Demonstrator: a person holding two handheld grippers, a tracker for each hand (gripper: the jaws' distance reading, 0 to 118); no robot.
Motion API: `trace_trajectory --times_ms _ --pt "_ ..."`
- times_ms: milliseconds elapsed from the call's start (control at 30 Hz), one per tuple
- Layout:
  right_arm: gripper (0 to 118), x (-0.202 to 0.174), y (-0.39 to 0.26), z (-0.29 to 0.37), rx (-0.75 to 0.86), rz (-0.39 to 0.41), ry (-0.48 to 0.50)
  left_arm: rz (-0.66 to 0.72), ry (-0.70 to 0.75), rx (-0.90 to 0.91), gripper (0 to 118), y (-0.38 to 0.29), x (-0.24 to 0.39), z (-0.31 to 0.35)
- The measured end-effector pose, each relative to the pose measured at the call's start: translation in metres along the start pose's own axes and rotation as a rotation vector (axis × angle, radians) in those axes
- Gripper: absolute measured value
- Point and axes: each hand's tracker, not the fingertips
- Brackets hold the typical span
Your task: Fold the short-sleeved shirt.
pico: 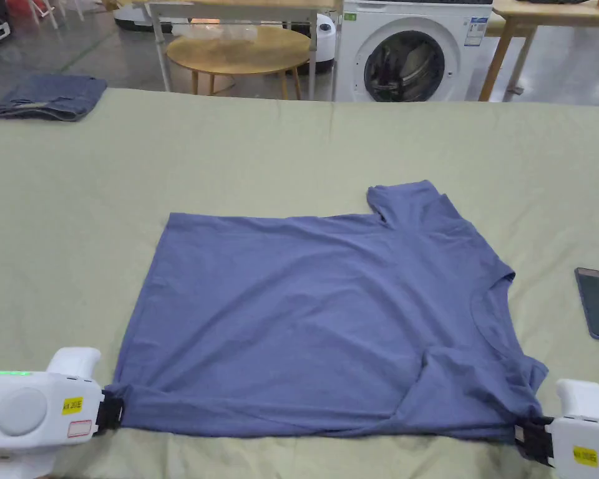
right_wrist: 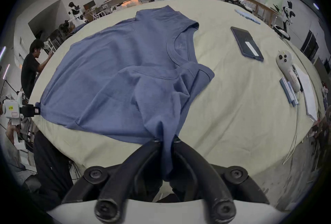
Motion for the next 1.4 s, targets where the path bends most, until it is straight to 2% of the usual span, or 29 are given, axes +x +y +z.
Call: trace_trajectory --times_ms 200,333,400,433,533,667,833,867,900,933,967,1000,1033,1067,1100,1133,1167,1200,1233,1300,1400 --pt "2 -0.001 0.048 0.028 -0.009 -0.044 0.056 0.036 -0.054 0.026 0 0.045 -0.003 0.026" --pt "2 0.003 0.113 0.012 -0.039 -0.078 0.083 0.068 -0.086 0.054 0 0.103 -0.007 0.020" --pt "2 0.006 0.150 -0.016 -0.055 -0.060 0.085 0.087 -0.066 0.066 0 0.130 -0.009 0.008" --pt "2 0.004 0.166 -0.028 -0.071 -0.043 0.057 0.086 -0.060 0.072 0 0.142 -0.010 0.002" --pt "2 -0.004 0.198 -0.055 -0.081 -0.050 0.048 0.129 -0.020 0.091 0 0.168 -0.012 -0.026" --pt "2 -0.010 0.209 -0.083 -0.130 -0.114 0.034 0.166 -0.009 0.042 0 0.180 -0.017 -0.060" --pt "13 -0.013 0.211 -0.094 -0.120 -0.084 -0.010 0.202 -0.020 0.038 4 0.177 -0.019 -0.060" --pt "28 -0.013 0.212 -0.089 -0.091 -0.085 -0.039 0.224 -0.025 0.050 19 0.176 -0.021 -0.056" --pt "53 -0.010 0.212 -0.083 -0.053 -0.097 -0.053 0.238 -0.039 0.070 41 0.176 -0.022 -0.050" --pt "88 -0.009 0.211 -0.074 0.004 -0.112 -0.051 0.240 -0.047 0.094 55 0.179 -0.028 -0.047" --pt "102 -0.009 0.210 -0.065 0.039 -0.101 -0.027 0.237 -0.044 0.101 53 0.181 -0.029 -0.041" --pt "107 -0.010 0.210 -0.054 0.064 -0.094 -0.014 0.223 -0.039 0.115 55 0.181 -0.026 -0.033" --pt "107 -0.008 0.208 -0.043 0.068 -0.089 -0.004 0.178 -0.037 0.137 55 0.181 -0.023 -0.026" --pt "107 -0.008 0.206 -0.036 0.065 -0.087 -0.004 0.135 -0.048 0.145 55 0.181 -0.020 -0.022" --pt "101 -0.009 0.202 -0.028 0.063 -0.076 0.009 0.086 -0.055 0.166 44 0.177 -0.015 -0.014" --pt "77 -0.009 0.198 -0.021 0.062 -0.052 0.036 0.068 -0.036 0.168 0 0.175 -0.011 -0.007" --pt "27 -0.008 0.193 -0.017 0.067 -0.026 0.053 0.033 -0.067 0.160 0 0.172 -0.004 -0.015" --pt "0 -0.010 0.188 -0.016 0.068 0.000 0.042 0.038 -0.051 0.151 0 0.166 0.002 -0.011" --pt "0 -0.009 0.183 -0.012 0.091 0.022 -0.011 0.020 -0.096 0.138 0 0.163 0.005 -0.013" --pt "0 -0.011 0.179 -0.013 0.055 0.100 -0.021 0.017 -0.074 0.136 0 0.153 0.010 -0.019" --pt "0 -0.004 0.176 -0.019 0.059 0.069 -0.026 -0.028 -0.045 0.136 0 0.149 0.023 -0.017"
